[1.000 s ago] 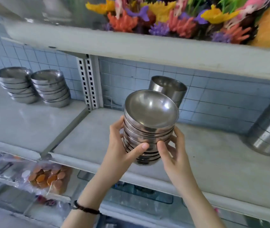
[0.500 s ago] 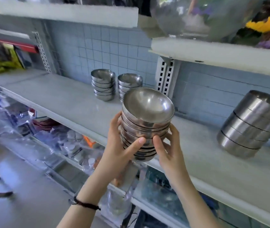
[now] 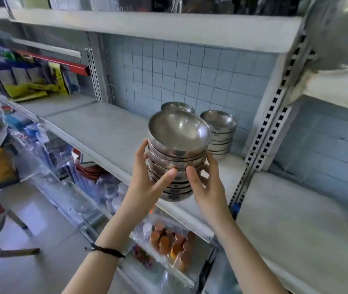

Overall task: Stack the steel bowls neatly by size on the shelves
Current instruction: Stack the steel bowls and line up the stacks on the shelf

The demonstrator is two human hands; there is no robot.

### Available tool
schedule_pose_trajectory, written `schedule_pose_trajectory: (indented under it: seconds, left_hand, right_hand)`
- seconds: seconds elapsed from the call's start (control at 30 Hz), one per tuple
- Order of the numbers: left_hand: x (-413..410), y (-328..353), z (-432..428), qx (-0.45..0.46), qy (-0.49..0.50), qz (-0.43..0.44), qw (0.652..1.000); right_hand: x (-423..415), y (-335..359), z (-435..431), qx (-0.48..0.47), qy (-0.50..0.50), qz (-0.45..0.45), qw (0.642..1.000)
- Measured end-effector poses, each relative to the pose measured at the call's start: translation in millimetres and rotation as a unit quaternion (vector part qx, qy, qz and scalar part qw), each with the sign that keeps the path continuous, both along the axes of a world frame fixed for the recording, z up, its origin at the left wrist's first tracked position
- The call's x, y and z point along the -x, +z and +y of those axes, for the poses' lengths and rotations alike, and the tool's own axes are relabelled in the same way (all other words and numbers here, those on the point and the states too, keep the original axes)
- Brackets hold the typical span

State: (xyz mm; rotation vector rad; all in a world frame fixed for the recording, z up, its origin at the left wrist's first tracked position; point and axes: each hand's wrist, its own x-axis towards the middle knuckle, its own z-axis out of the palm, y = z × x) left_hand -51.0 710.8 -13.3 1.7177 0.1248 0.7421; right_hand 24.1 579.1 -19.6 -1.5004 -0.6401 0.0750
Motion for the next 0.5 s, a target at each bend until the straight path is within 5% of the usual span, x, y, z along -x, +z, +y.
schedule_pose_trajectory:
  seconds: [0.5]
  left_hand:
    - [-86.8,-11.0,164.7,0.033,-0.029,-0.007,0.999]
  right_hand:
    - [-77.8,-13.4,165.7,-0.017,-0.029,-0.021,0.999]
